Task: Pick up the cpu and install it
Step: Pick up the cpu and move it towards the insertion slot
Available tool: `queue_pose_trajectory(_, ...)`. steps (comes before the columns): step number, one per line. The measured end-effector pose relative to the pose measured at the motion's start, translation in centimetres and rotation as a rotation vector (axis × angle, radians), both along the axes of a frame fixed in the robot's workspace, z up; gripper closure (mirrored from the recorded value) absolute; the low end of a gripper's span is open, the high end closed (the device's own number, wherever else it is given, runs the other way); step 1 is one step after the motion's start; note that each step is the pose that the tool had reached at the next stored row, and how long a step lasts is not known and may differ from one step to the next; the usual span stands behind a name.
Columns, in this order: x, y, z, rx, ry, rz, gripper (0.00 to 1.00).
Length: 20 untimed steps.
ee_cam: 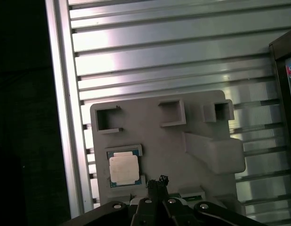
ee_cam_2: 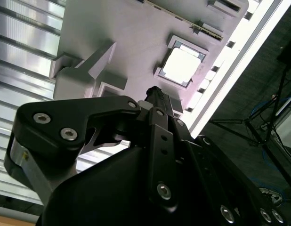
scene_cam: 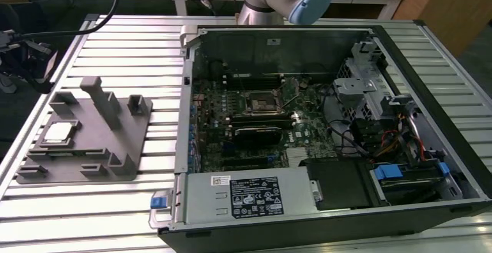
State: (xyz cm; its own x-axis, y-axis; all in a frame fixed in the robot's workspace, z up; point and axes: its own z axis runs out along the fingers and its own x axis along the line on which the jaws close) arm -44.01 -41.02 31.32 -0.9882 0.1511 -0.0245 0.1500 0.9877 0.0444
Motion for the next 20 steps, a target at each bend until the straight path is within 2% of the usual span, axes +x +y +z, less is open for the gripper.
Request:
queue_pose_trajectory(12, -0.3, -0.07, -0.62, 0.0, -0.0001, 0.0, 0.89)
queue_pose_trajectory(20, -0.8, -0.3, -1.27, 0.0003, -0.0001, 0.0, 0.89)
